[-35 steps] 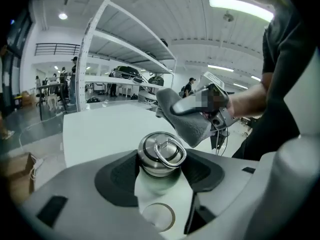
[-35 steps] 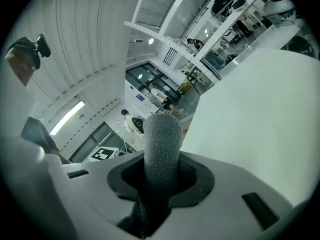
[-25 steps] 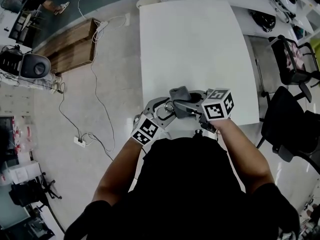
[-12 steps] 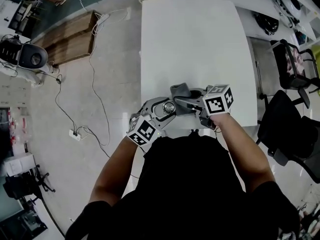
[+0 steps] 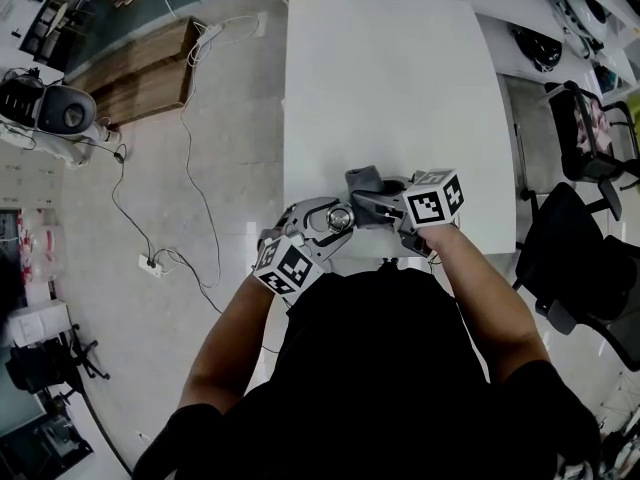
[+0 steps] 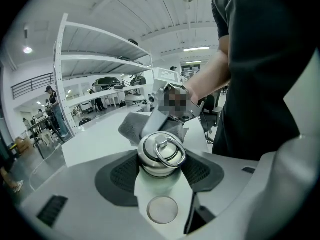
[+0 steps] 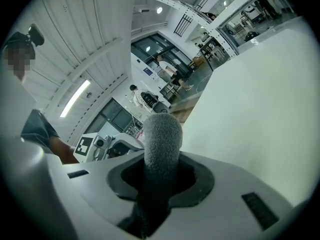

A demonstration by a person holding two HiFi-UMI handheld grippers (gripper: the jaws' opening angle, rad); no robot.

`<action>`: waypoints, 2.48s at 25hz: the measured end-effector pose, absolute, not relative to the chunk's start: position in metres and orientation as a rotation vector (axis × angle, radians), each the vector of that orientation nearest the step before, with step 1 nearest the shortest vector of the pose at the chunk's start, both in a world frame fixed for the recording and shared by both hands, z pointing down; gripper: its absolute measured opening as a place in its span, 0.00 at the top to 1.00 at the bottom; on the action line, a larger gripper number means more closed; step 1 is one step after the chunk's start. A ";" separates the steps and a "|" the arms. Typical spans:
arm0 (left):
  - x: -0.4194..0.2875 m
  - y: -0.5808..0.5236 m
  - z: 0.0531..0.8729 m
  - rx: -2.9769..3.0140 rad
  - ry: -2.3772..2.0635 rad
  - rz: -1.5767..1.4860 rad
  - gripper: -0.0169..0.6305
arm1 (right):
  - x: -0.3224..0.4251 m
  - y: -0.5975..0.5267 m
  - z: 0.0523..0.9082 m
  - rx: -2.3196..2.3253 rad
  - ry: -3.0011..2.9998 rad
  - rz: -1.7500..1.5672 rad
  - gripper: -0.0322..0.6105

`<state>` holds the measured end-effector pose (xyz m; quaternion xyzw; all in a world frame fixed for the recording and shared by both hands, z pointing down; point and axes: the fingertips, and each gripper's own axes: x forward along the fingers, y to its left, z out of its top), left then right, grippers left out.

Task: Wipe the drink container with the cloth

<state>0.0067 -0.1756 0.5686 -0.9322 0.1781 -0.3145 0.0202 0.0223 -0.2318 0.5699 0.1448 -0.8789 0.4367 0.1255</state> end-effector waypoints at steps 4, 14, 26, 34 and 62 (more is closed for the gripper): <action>0.006 -0.172 0.568 -2.874 0.540 -0.996 0.56 | 0.027 -0.235 0.580 0.457 -2.531 1.264 0.78; 0.007 -0.166 0.569 -2.838 0.517 -1.010 0.56 | 0.033 -0.236 0.611 0.514 -2.451 1.258 0.78; 0.008 -0.165 0.569 -2.827 0.503 -0.981 0.56 | 0.039 -0.247 0.649 0.664 -2.302 1.092 0.78; 0.009 -0.161 0.569 -2.785 0.439 -0.995 0.56 | 0.050 -0.264 0.638 0.795 -2.316 1.024 0.78; 0.014 -0.157 0.569 -2.732 0.372 -1.004 0.56 | -0.024 -0.272 0.553 0.505 -2.512 1.644 0.78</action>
